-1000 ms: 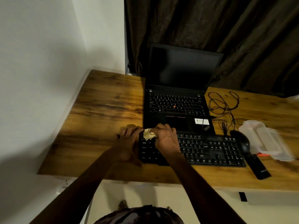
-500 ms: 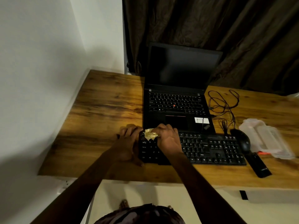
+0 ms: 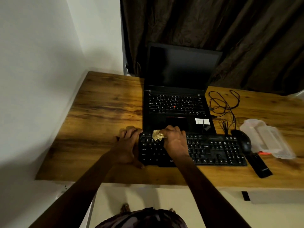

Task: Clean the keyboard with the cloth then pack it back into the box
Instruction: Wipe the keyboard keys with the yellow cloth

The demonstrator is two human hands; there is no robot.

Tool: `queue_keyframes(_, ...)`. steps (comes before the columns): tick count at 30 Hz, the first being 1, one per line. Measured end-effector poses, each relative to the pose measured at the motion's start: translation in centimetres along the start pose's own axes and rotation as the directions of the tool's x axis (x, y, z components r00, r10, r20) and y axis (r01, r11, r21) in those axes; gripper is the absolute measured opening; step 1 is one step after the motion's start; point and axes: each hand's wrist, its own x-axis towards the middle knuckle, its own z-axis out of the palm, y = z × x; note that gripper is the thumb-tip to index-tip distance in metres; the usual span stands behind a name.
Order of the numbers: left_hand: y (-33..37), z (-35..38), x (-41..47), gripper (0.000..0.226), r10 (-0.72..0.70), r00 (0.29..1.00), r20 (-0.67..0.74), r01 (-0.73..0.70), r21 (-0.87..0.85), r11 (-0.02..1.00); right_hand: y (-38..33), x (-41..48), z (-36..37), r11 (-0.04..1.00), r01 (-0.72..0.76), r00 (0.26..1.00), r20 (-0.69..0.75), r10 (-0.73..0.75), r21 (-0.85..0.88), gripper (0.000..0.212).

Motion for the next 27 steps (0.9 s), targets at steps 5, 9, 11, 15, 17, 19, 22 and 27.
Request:
queue_keyframes(5, 0.2, -0.1, -0.1, 0.147, 0.008, 1.000, -0.008, -0.008, 0.031, 0.999, 0.7, -0.3, -0.3, 0.996, -0.080, 0.997, -0.005, 0.080, -0.025, 0.046)
queue_keyframes(9, 0.4, -0.1, -0.2, 0.147, 0.010, 1.000, -0.006, -0.009, 0.047, 0.999, -1.1, -0.2, -0.1, 1.000, 0.004, 1.000, -0.009, -0.004, 0.001, 0.047)
queue_keyframes(11, 0.4, -0.1, -0.2, 0.147, 0.005, 1.000, 0.001, -0.005, 0.053, 0.999, -0.8, -0.2, -0.1, 0.999, 0.042, 0.999, -0.012, -0.042, 0.009, 0.048)
queue_keyframes(15, 0.2, -0.1, -0.1, 0.147, -0.005, 1.000, 0.009, 0.005, 0.049, 0.999, 1.9, -0.8, 0.0, 1.000, -0.029, 0.998, -0.057, 0.029, 0.001, 0.048)
queue_keyframes(17, 0.2, 0.0, 0.0, 0.147, -0.011, 1.000, 0.004, 0.011, 0.058, 0.998, 2.9, -1.2, -0.1, 0.994, -0.105, 0.992, -0.071, 0.104, -0.017, 0.046)
queue_keyframes(19, 0.1, 0.0, 0.1, 0.147, -0.014, 1.000, 0.008, 0.014, 0.052, 0.999, 2.5, -1.2, -0.2, 0.989, -0.141, 0.990, -0.024, 0.140, -0.047, 0.047)
queue_keyframes(22, 0.1, 0.1, 0.0, 0.147, -0.009, 1.000, 0.015, 0.009, 0.046, 0.999, 0.6, -1.1, -0.1, 0.995, -0.089, 0.996, 0.012, 0.089, -0.039, 0.049)
queue_keyframes(27, 0.0, 0.0, 0.1, 0.147, 0.001, 1.000, 0.017, -0.002, 0.031, 1.000, 1.7, -1.4, 0.3, 1.000, 0.010, 0.997, -0.081, -0.010, 0.007, 0.050)
